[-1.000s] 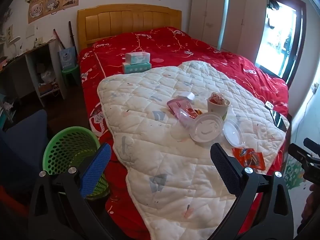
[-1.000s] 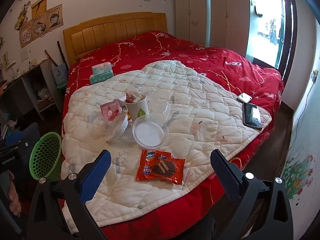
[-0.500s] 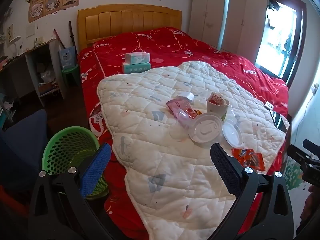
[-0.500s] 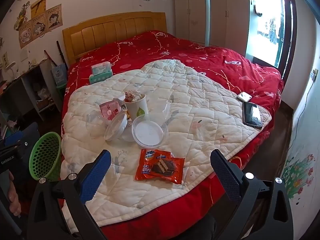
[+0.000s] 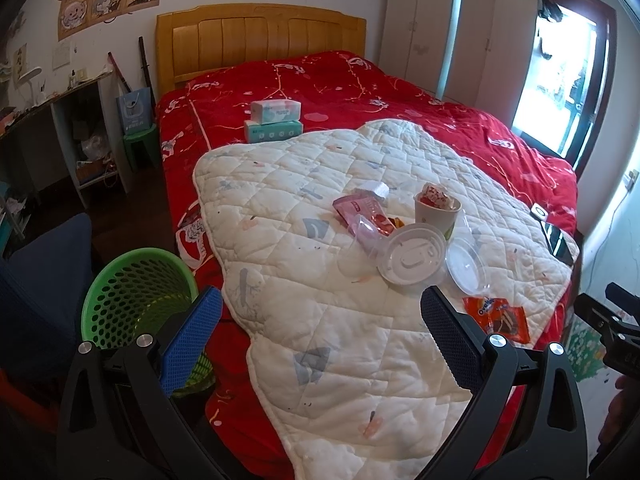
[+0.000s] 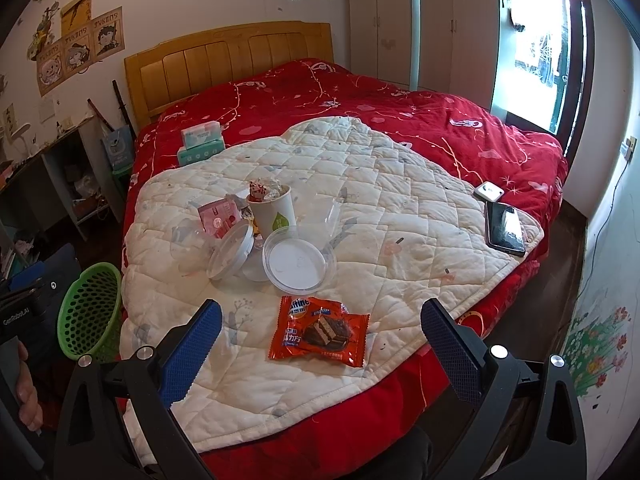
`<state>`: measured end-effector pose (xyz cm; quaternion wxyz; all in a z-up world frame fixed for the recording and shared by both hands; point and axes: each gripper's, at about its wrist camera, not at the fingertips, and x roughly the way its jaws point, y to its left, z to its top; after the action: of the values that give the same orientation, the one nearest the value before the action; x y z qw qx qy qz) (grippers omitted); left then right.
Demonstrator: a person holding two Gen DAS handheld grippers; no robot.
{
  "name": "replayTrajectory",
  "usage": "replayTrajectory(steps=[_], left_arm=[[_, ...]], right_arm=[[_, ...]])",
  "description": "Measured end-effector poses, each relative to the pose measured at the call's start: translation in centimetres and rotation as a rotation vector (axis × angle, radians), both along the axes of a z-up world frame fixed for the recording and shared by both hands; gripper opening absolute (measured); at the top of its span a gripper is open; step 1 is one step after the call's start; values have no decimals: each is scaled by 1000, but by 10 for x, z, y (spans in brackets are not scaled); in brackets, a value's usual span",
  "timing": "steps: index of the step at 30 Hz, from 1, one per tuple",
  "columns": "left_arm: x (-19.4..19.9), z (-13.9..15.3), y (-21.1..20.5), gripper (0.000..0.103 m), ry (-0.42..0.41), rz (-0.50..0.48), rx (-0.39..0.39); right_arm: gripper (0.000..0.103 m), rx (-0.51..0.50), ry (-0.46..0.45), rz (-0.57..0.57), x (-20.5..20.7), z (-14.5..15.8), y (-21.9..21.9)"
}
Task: Collect trash
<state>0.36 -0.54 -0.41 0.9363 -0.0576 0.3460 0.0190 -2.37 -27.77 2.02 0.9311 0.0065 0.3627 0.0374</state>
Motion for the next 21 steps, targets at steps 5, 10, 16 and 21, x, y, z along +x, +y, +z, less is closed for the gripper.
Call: replayTrajectory(steps=[5, 10, 16, 21], left_arm=[[1, -1, 0, 98, -1, 2, 2], [2, -2, 0, 98, -1, 3, 4], [3, -3, 1, 98, 0, 4, 3], [3, -3, 1, 98, -1, 2, 5]], right_arm=[[96, -2, 2, 0, 1, 1, 0], [96, -2, 3, -1, 0, -3, -1], [96, -1, 6, 0, 1, -3, -1], [96, -3, 15, -1, 6, -11, -1]])
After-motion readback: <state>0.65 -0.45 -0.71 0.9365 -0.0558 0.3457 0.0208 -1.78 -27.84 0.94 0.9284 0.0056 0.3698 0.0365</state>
